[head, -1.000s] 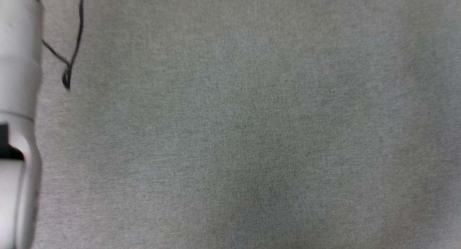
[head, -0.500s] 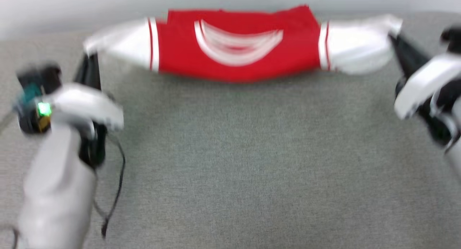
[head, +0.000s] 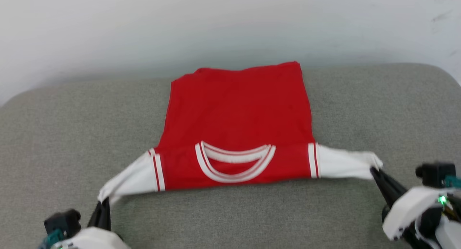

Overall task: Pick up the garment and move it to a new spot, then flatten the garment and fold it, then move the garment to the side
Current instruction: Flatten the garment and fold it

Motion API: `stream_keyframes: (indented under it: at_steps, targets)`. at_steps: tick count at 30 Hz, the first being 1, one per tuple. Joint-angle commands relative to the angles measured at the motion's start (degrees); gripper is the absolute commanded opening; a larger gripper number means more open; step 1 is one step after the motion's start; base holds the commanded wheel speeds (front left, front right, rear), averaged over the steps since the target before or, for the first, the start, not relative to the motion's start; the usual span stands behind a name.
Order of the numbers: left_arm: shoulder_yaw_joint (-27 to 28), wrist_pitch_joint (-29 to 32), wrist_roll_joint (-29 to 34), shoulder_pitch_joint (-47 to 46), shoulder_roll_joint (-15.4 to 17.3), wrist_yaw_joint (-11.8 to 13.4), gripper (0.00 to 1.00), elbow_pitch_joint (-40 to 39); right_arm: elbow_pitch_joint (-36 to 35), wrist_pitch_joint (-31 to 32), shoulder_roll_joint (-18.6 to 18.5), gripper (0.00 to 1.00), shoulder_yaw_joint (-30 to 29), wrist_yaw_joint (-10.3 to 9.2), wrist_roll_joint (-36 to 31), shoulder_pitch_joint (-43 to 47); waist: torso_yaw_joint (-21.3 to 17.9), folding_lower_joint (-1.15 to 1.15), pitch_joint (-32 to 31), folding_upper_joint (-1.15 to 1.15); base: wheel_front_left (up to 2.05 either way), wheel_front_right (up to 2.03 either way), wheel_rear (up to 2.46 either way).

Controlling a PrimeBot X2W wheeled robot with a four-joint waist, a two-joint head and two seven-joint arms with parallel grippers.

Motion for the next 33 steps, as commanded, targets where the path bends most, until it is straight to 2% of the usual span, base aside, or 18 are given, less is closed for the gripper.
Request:
stream_keyframes:
  at_steps: [1, 7, 14, 16, 17, 18, 24, 28, 33]
  targets:
    - [0.3, 0.7, -0.5, 3.2, 0.3, 1.0, 0.00, -2.2, -1.5, 0.8, 0.5, 0.00, -2.1, -0.04, -0.9, 3.7, 0.4, 0.02, -1.8, 0.00, 0.00, 0.00, 0.00]
    - [0.7, 4.3, -1.7, 14.1, 1.3, 4.3, 0.00, -10.9, -10.1, 6.7, 5.2, 0.00, -11.9, -0.03, -4.5, 19.0, 1.7, 0.02, -3.3, 0.00, 0.00, 0.00, 0.00]
    - [-0.1, 6.6, -0.9, 18.9, 2.0, 6.9, 0.00, -17.3, -20.8, 17.5, 10.9, 0.00, -20.2, -0.03, -10.6, 31.6, 3.0, 0.02, -2.6, 0.00, 0.00, 0.00, 0.00]
    - [-0.3, 6.6, -0.6, 19.0, 2.0, 7.2, 0.00, -18.6, -23.3, 20.6, 12.0, 0.43, -21.7, -0.03, -12.0, 33.4, 3.3, 0.02, -2.2, 0.00, 0.00, 0.00, 0.00]
    - [-0.4, 6.5, -0.5, 18.8, 1.8, 7.3, 0.00, -19.2, -24.5, 21.7, 12.6, 0.78, -22.5, -0.04, -12.4, 33.9, 3.5, 0.02, -1.9, 0.00, 0.00, 0.00, 0.00]
    - [-0.7, 6.3, -0.3, 18.4, 1.7, 7.4, 0.00, -19.7, -25.8, 22.5, 13.1, 1.00, -23.0, -0.03, -12.8, 34.1, 3.7, 0.02, -1.6, 0.00, 0.00, 0.00, 0.00]
    - [-2.3, 5.7, 1.2, 15.7, 1.0, 7.6, 0.00, -23.4, -30.7, 22.1, 15.8, 1.00, -29.2, -0.03, -13.2, 28.8, 5.5, 0.02, 0.9, 0.00, 0.00, 0.00, 0.00]
    - [-3.5, 5.2, 2.6, 13.1, 0.4, 7.5, 0.00, -26.0, -28.3, 21.4, 13.9, 1.00, -33.1, -0.02, -13.2, 19.2, 7.0, 0.02, 4.7, 0.00, 0.00, 0.00, 0.00]
    - [-5.7, 5.0, 4.6, 8.8, -0.2, 6.8, 0.00, -28.3, -20.3, 23.0, 9.5, 1.00, -33.5, -0.02, -11.8, 3.9, 9.8, 0.02, 10.1, 0.00, 0.00, 0.00, 0.00]
